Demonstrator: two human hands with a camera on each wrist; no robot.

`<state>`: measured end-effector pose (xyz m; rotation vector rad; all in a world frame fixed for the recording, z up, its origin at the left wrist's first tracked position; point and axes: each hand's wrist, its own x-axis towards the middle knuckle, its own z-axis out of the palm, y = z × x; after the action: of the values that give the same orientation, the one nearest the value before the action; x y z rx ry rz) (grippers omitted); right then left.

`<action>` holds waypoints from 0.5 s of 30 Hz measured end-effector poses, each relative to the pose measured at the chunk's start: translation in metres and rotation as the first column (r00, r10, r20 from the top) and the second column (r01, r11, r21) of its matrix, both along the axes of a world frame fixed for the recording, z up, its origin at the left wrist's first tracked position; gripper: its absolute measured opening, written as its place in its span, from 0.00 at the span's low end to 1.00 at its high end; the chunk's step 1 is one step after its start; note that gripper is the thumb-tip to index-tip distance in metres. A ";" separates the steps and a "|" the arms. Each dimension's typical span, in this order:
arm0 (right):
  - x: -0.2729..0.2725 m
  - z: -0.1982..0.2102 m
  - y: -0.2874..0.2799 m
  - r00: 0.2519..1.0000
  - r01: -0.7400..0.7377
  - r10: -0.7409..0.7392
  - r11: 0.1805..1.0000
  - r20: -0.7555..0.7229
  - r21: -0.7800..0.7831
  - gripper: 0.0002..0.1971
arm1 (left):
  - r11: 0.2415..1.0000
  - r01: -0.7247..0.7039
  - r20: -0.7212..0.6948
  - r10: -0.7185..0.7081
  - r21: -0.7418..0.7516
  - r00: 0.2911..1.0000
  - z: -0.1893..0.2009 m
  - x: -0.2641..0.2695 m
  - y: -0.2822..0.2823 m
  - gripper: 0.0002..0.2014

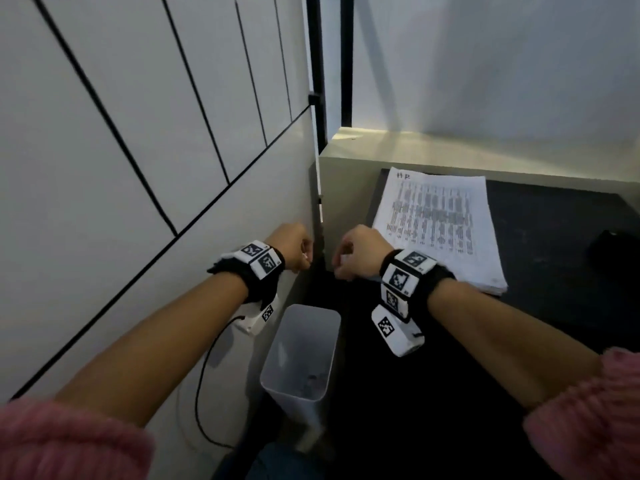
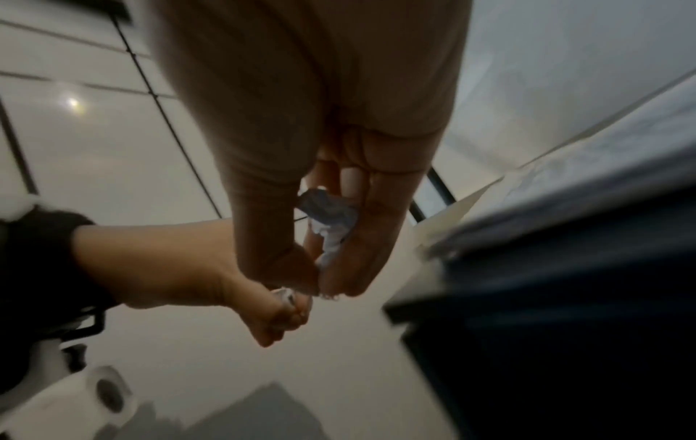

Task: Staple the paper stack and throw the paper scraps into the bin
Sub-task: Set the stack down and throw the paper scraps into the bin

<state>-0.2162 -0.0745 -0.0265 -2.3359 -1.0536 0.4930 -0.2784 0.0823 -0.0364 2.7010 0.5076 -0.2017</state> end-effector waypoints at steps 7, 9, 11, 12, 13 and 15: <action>-0.043 -0.079 0.047 0.982 -0.173 0.154 0.968 -0.113 -0.182 0.08 | 0.993 -0.109 0.015 0.109 -0.044 0.994 -0.037 -0.021 0.037 0.14; -0.045 -0.112 0.056 0.980 -0.171 0.140 0.957 -0.142 -0.234 0.08 | 0.991 -0.115 0.014 0.117 -0.066 0.993 -0.045 -0.023 0.038 0.10; -0.043 -0.146 0.065 0.977 -0.161 0.109 0.940 -0.182 -0.300 0.09 | 0.988 -0.122 -0.004 0.122 -0.090 0.992 -0.054 -0.025 0.038 0.04; -0.042 -0.161 0.066 0.977 -0.143 0.080 0.933 -0.198 -0.329 0.11 | 0.987 -0.120 -0.004 0.121 -0.104 0.993 -0.058 -0.026 0.036 0.05; -0.041 -0.175 0.070 0.975 -0.125 0.050 0.930 -0.218 -0.346 0.12 | 0.985 -0.125 -0.002 0.125 -0.115 0.992 -0.063 -0.026 0.039 0.05; -0.037 -0.200 0.076 0.968 -0.089 -0.006 0.926 -0.251 -0.366 0.12 | 0.982 -0.135 0.004 0.137 -0.134 0.991 -0.073 -0.026 0.045 0.06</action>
<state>-0.2535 0.0012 -0.2262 -2.4902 -0.9555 1.0564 -0.3039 0.1275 -0.1097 2.5255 0.6484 -0.1735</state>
